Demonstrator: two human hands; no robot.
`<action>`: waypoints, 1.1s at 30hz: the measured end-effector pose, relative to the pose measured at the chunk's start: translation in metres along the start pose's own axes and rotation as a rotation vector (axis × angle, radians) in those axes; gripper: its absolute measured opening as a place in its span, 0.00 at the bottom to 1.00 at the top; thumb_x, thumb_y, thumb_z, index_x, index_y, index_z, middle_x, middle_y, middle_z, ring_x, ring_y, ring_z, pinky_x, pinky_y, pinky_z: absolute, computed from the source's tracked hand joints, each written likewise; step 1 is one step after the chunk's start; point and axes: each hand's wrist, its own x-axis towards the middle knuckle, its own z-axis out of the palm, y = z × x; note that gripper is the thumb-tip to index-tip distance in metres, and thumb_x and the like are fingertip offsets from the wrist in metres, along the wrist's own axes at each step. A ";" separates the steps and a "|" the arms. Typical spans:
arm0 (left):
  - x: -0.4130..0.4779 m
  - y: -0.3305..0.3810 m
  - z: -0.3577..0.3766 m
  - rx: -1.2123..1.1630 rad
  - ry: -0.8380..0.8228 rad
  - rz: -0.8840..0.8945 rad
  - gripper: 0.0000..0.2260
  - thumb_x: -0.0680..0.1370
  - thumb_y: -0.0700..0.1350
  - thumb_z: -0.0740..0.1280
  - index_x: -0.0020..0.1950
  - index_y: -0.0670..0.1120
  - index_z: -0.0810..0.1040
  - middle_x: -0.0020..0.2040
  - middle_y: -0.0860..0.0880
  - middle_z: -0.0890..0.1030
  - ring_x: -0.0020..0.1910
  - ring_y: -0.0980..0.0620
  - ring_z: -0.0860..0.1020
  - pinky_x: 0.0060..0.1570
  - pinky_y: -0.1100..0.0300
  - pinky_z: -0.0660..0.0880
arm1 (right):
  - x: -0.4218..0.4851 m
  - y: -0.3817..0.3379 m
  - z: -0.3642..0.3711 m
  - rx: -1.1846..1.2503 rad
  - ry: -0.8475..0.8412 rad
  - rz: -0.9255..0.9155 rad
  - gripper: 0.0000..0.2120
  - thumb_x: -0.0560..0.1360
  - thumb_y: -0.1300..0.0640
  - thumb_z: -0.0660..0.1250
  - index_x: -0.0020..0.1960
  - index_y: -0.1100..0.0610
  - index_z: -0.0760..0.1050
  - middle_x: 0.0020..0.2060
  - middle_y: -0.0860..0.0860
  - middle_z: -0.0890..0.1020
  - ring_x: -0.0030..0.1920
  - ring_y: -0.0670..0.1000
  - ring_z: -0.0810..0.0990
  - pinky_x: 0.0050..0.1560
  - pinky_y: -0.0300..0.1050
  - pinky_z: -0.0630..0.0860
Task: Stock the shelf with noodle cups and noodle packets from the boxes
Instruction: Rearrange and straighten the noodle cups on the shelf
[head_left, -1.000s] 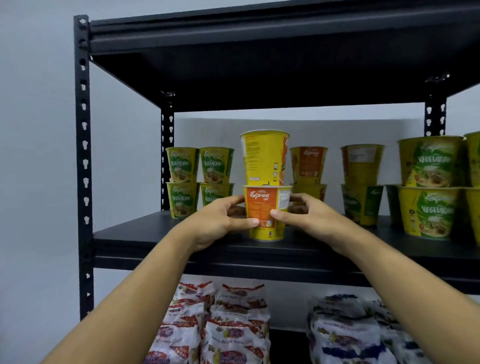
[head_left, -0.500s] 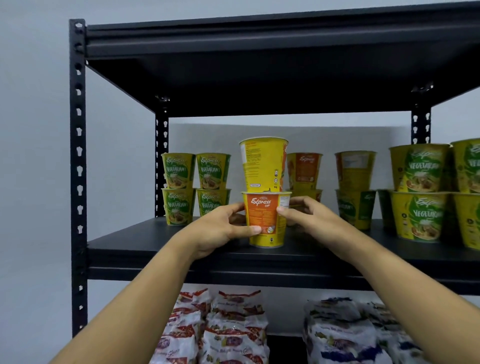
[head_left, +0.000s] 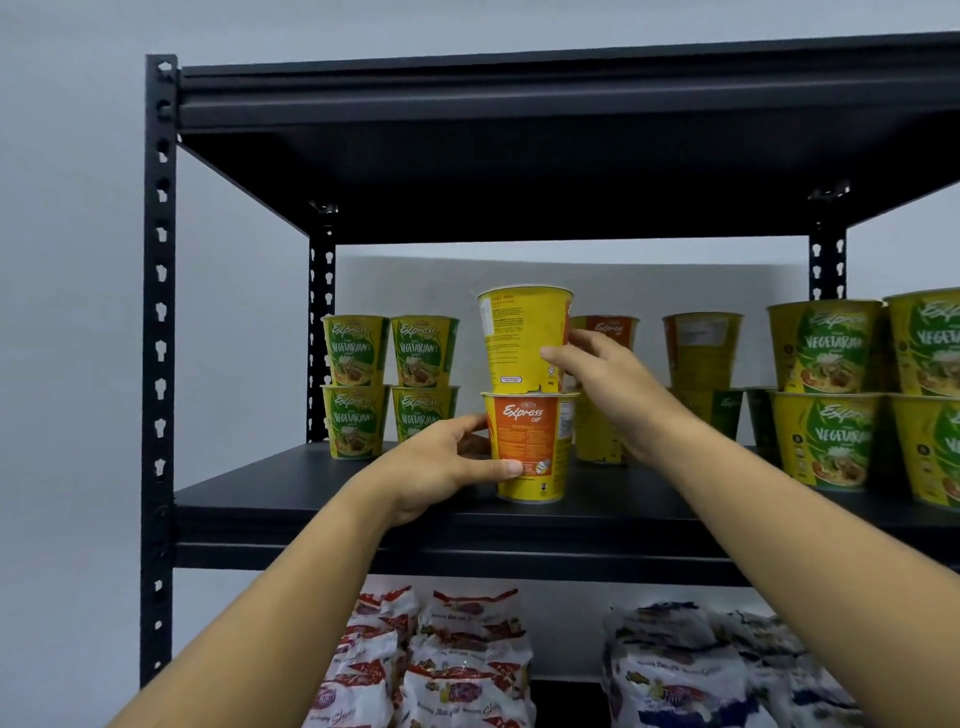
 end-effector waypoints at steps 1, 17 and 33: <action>0.000 0.000 0.000 0.001 -0.001 -0.001 0.29 0.74 0.47 0.79 0.73 0.54 0.74 0.63 0.53 0.83 0.64 0.54 0.80 0.69 0.52 0.73 | 0.003 -0.003 0.001 0.017 -0.033 0.029 0.22 0.80 0.46 0.67 0.72 0.50 0.72 0.62 0.44 0.80 0.59 0.45 0.78 0.52 0.43 0.73; -0.002 0.003 0.002 -0.013 -0.011 0.002 0.26 0.75 0.46 0.77 0.71 0.54 0.74 0.61 0.53 0.84 0.61 0.56 0.81 0.61 0.59 0.76 | 0.013 0.007 0.011 0.086 -0.055 0.125 0.31 0.74 0.52 0.76 0.73 0.50 0.69 0.61 0.48 0.81 0.58 0.50 0.81 0.47 0.45 0.75; -0.002 0.002 0.001 0.008 -0.002 0.001 0.27 0.74 0.48 0.78 0.71 0.54 0.75 0.62 0.54 0.84 0.63 0.55 0.81 0.68 0.52 0.74 | 0.008 0.011 0.021 0.091 -0.018 0.104 0.30 0.72 0.45 0.77 0.66 0.44 0.63 0.55 0.44 0.78 0.51 0.45 0.78 0.53 0.50 0.75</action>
